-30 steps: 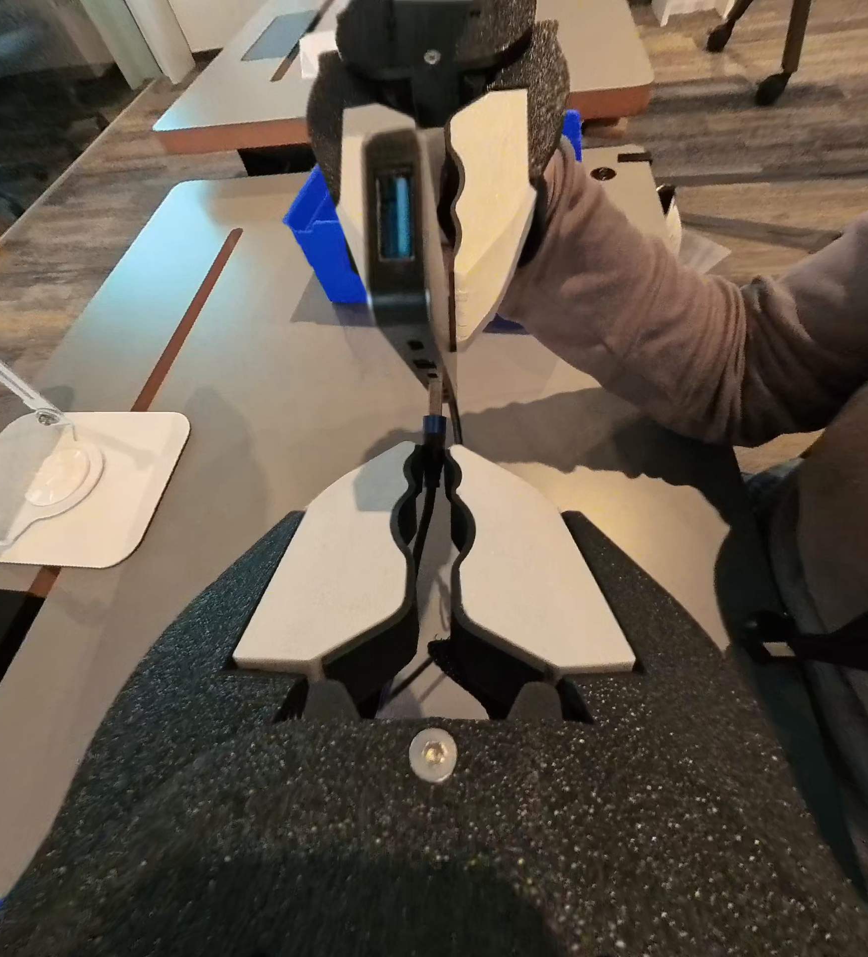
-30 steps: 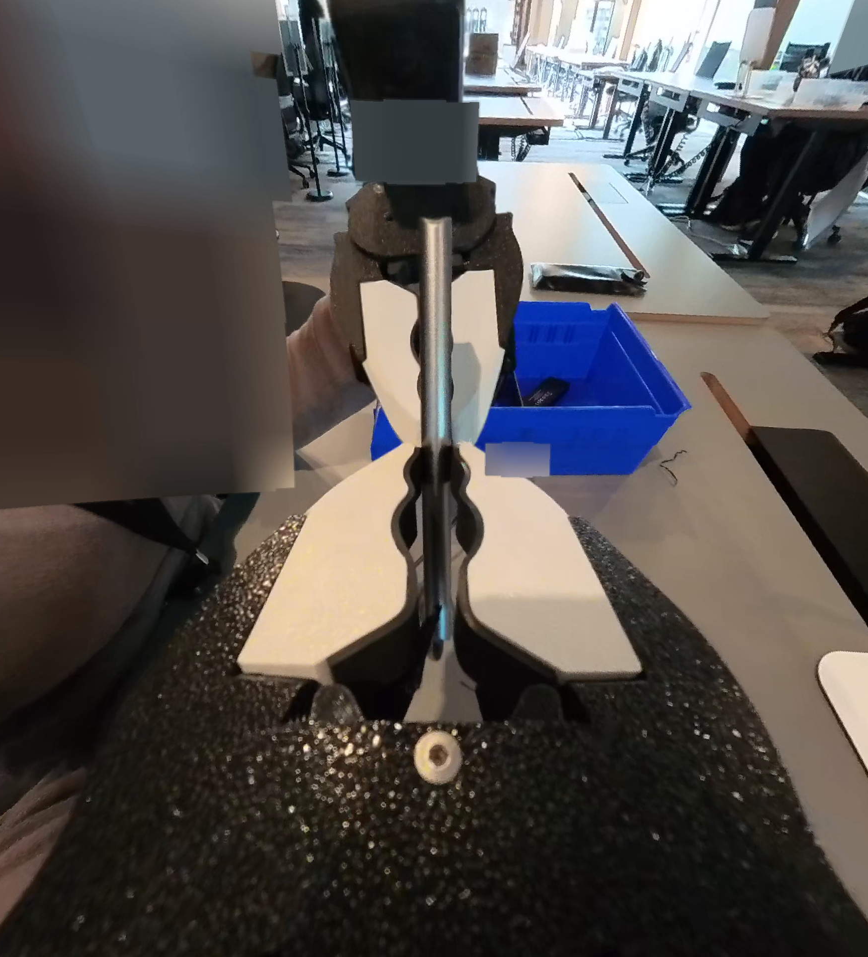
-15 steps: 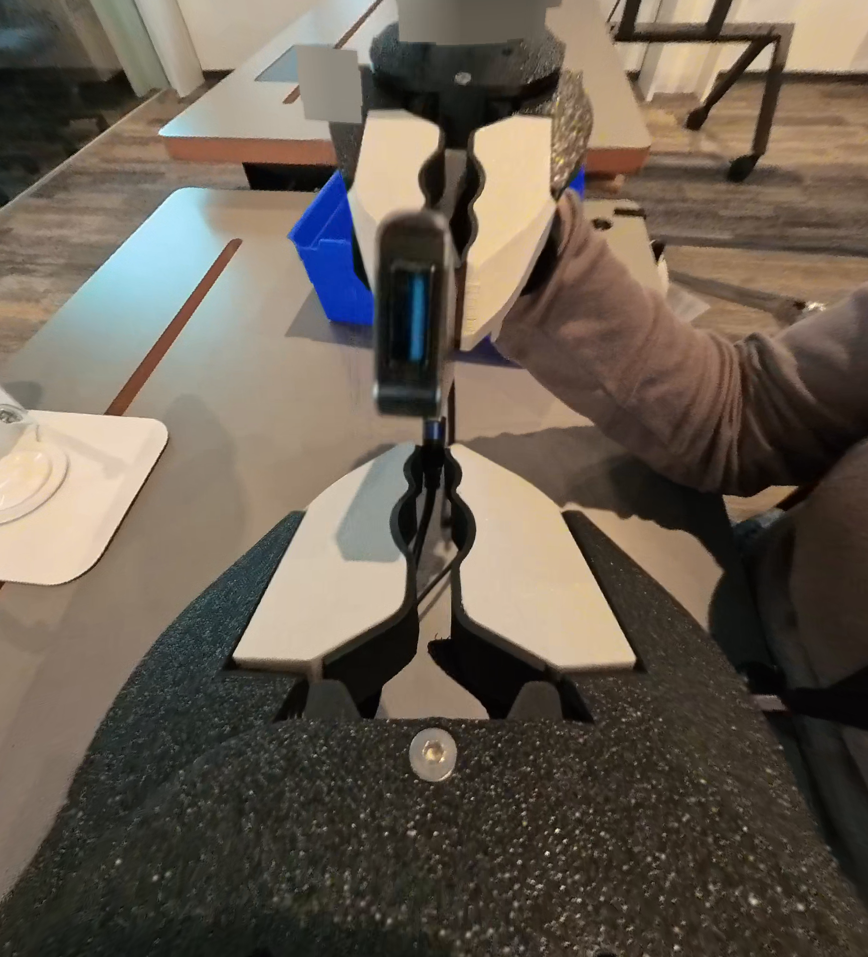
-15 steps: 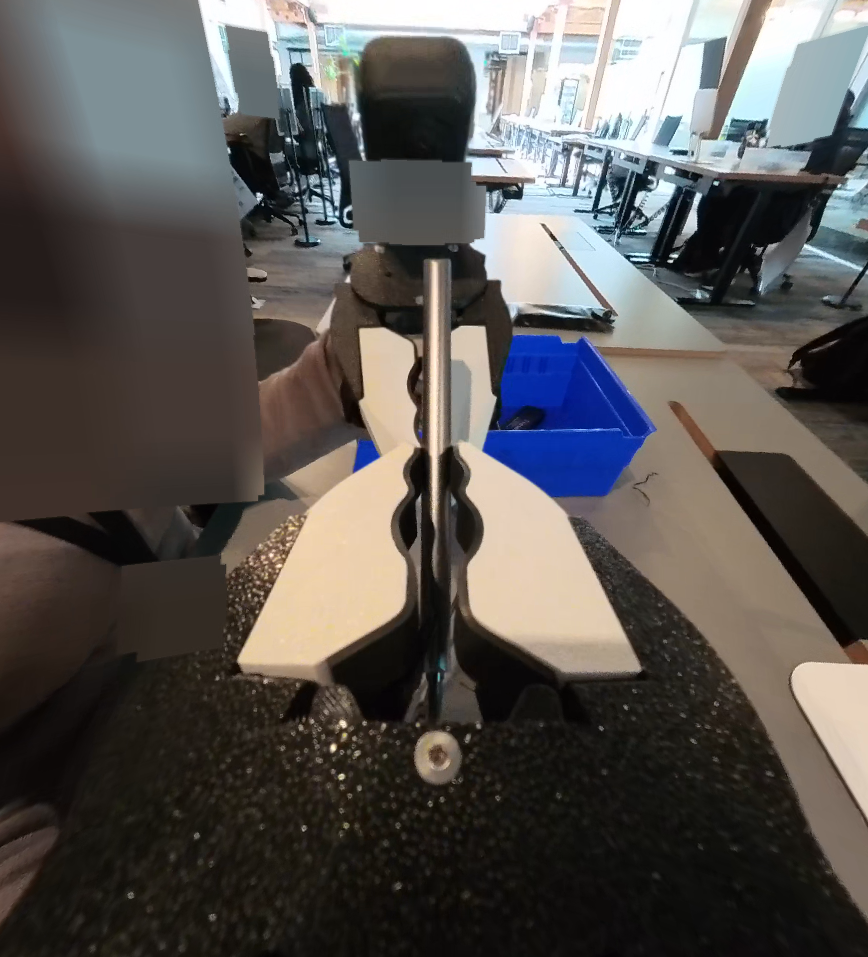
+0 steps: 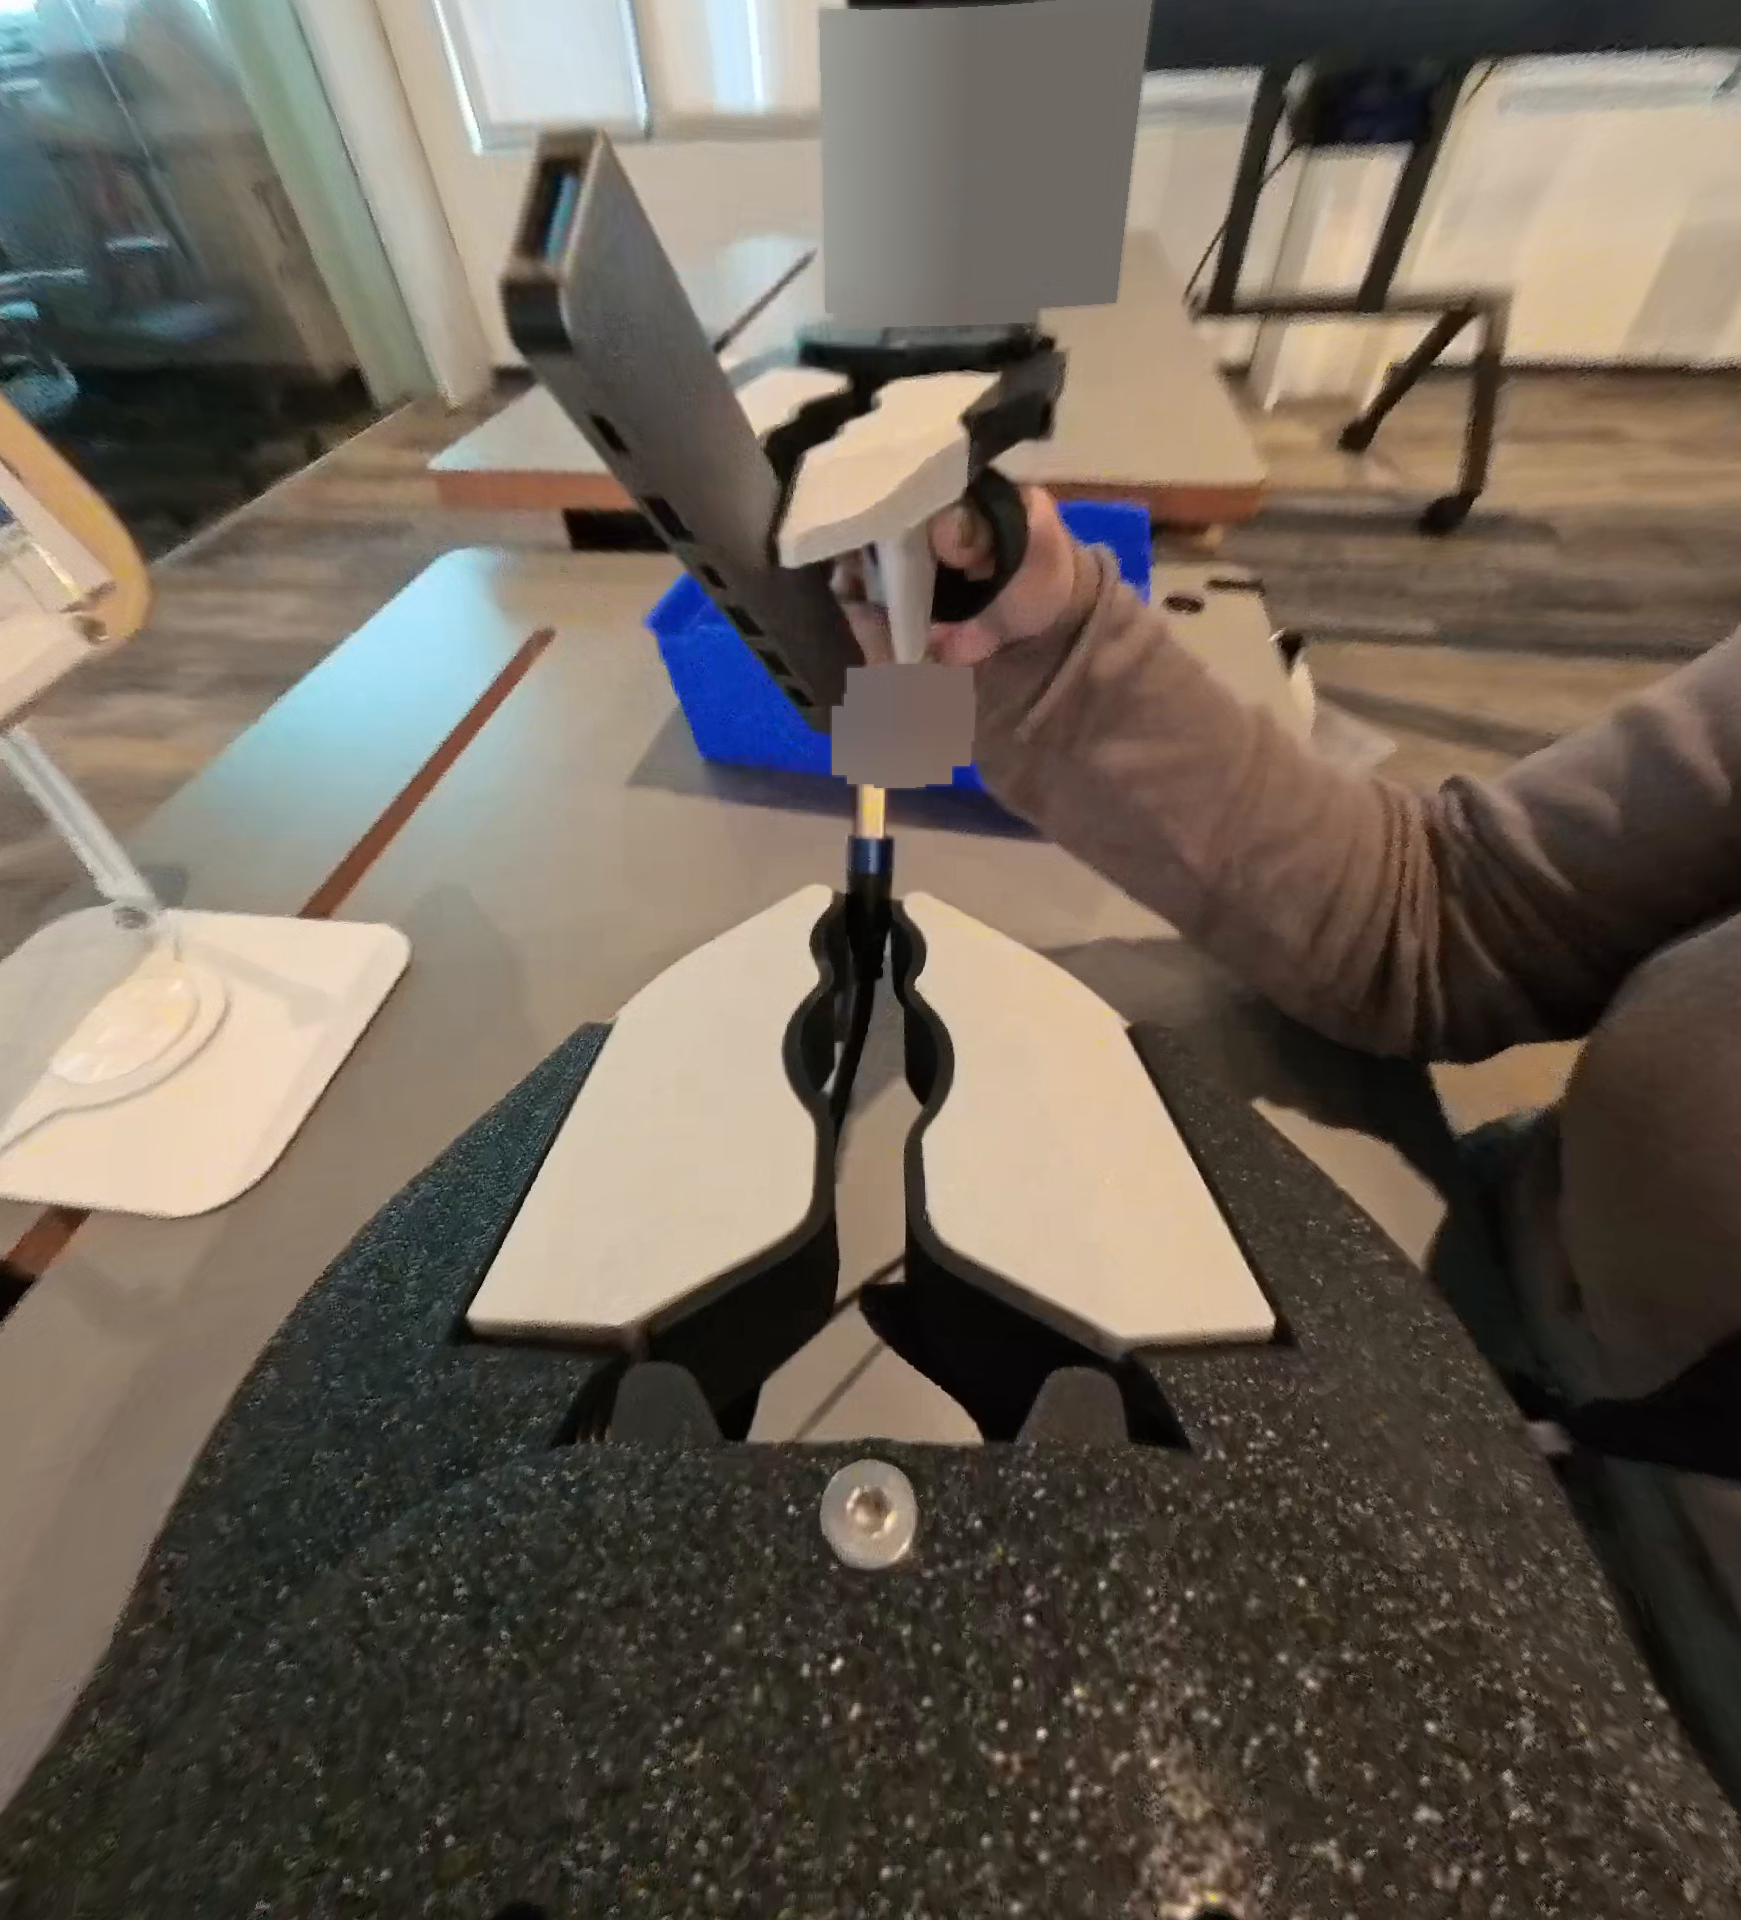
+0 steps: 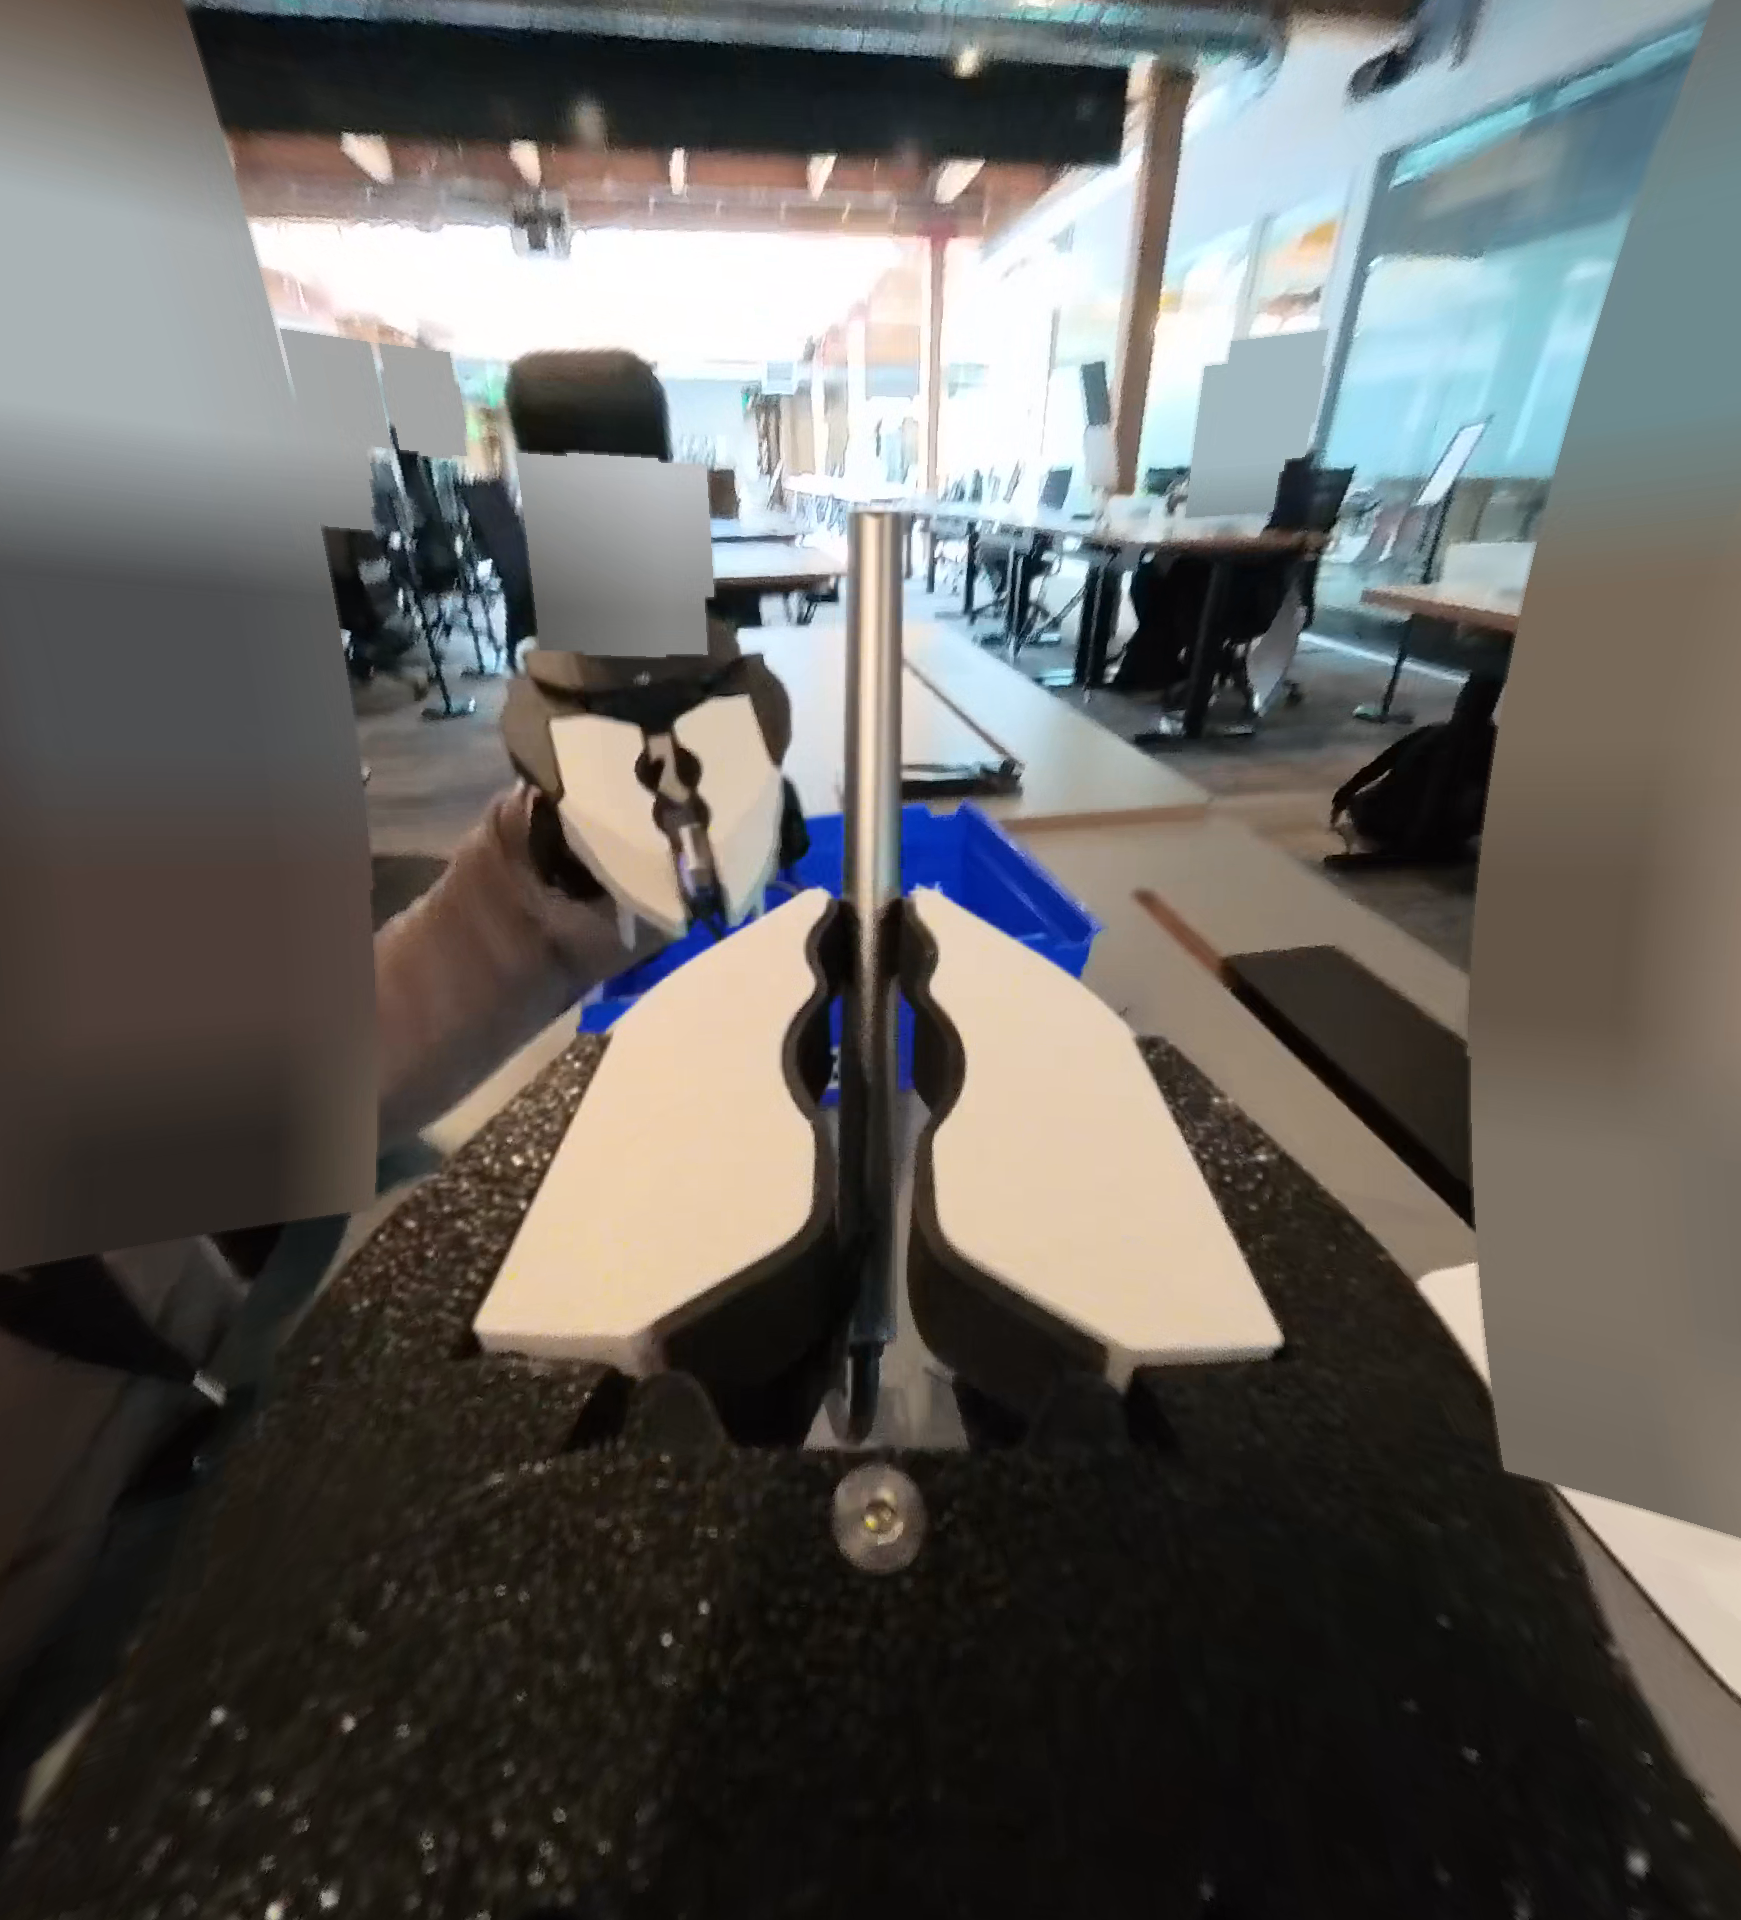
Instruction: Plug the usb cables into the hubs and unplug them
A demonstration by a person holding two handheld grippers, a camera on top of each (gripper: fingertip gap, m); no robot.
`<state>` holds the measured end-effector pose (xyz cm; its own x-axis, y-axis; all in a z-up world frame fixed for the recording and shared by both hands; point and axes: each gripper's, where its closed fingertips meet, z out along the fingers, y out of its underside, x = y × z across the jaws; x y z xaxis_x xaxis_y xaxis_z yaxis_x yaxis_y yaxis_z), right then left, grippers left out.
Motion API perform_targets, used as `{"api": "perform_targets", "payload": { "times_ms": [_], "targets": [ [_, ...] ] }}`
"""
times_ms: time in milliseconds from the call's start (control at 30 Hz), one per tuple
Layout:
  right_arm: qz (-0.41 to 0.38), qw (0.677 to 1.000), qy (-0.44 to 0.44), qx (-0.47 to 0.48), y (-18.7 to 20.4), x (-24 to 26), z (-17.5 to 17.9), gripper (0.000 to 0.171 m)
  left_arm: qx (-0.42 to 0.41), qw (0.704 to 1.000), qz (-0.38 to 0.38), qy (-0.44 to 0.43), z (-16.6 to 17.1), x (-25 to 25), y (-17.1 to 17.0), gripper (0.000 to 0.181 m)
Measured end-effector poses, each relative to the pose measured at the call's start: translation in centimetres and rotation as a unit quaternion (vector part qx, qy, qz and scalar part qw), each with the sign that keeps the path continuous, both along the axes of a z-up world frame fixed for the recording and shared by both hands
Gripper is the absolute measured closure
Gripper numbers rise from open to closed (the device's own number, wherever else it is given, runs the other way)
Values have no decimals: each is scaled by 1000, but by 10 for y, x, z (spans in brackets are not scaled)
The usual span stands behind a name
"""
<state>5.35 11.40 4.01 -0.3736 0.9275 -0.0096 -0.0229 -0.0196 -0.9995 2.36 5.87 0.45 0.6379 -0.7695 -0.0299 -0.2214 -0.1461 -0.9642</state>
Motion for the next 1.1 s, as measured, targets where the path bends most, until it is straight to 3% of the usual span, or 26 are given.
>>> {"api": "perform_targets", "payload": {
  "times_ms": [133,300,400,500,667,733,800,900,1100],
  "targets": [
    [-55,998,-14,-30,20,7,2,162,-76,997,26,15,-22,-6,7,174],
    [-79,997,-7,-9,22,20,10,162,-132,980,148,10,-39,-16,29,174],
    [-9,999,17,-50,13,29,14,162,-106,992,47,-52,-14,13,17,174],
    [-19,997,-20,-76,20,29,5,162,-99,993,67,-26,-12,0,14,174],
    [-117,977,-143,103,18,23,-32,162,-91,989,114,-2,-7,-28,3,174],
    [-135,952,-155,227,4,19,-50,162,-94,985,139,29,-11,-38,0,174],
    [-135,904,-186,361,-8,19,-80,162,-90,983,158,37,-10,-45,-2,174],
    [-129,826,-163,524,-20,15,-113,162,-81,982,166,37,-5,-52,-5,174],
    [-68,734,-119,665,-40,0,-171,162,-100,986,132,29,-11,-43,-7,174]
  ]
}}
